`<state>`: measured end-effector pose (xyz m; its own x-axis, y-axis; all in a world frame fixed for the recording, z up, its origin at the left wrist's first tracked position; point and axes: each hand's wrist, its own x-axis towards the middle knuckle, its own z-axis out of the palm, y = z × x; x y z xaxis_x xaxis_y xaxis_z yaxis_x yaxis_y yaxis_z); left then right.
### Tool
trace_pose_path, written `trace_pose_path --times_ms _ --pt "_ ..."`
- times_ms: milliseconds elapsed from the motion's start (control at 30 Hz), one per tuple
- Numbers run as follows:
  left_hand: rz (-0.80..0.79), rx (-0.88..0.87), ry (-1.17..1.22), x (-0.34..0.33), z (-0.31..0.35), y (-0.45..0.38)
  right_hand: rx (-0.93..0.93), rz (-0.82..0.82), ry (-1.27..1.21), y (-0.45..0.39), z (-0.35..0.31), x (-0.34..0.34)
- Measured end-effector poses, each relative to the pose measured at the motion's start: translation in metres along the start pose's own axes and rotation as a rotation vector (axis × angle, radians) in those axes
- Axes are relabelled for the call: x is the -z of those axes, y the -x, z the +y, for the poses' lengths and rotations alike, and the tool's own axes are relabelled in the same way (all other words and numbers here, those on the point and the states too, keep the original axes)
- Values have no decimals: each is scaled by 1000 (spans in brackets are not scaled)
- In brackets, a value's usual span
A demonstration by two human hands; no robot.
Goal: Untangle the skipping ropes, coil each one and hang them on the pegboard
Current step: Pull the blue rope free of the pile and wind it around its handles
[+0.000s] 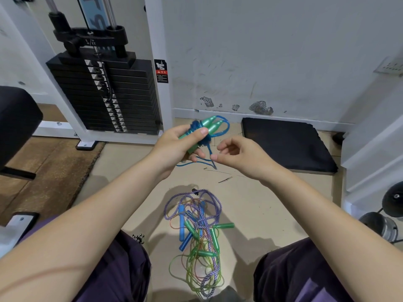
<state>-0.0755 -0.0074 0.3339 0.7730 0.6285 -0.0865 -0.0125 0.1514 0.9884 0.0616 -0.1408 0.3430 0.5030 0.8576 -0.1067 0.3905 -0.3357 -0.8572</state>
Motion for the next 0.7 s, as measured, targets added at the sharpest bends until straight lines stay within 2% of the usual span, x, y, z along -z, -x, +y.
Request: trace_pose_path --times_ms 67,133,200,300,400,467,567,700 --pt "-135 7 43 -3 1 2 36 -73 -46 2 -3 -2" --pt "-175 3 44 -3 2 3 58 -151 -60 6 -7 -2" --pt "-127 -1 28 -2 1 2 46 -193 -118 8 -9 -2" --pt "4 -10 13 1 1 -1 0 -161 -124 9 -12 -3" --pt "121 -24 -37 3 2 -2 20 -135 -11 8 -14 -1" --pt "148 -41 -138 4 2 -2 107 -92 115 8 -15 1" --pt "75 -27 -339 4 2 -1 272 -11 260 9 -16 6" --pt "-182 104 -450 12 6 2 338 37 299 9 -17 21"
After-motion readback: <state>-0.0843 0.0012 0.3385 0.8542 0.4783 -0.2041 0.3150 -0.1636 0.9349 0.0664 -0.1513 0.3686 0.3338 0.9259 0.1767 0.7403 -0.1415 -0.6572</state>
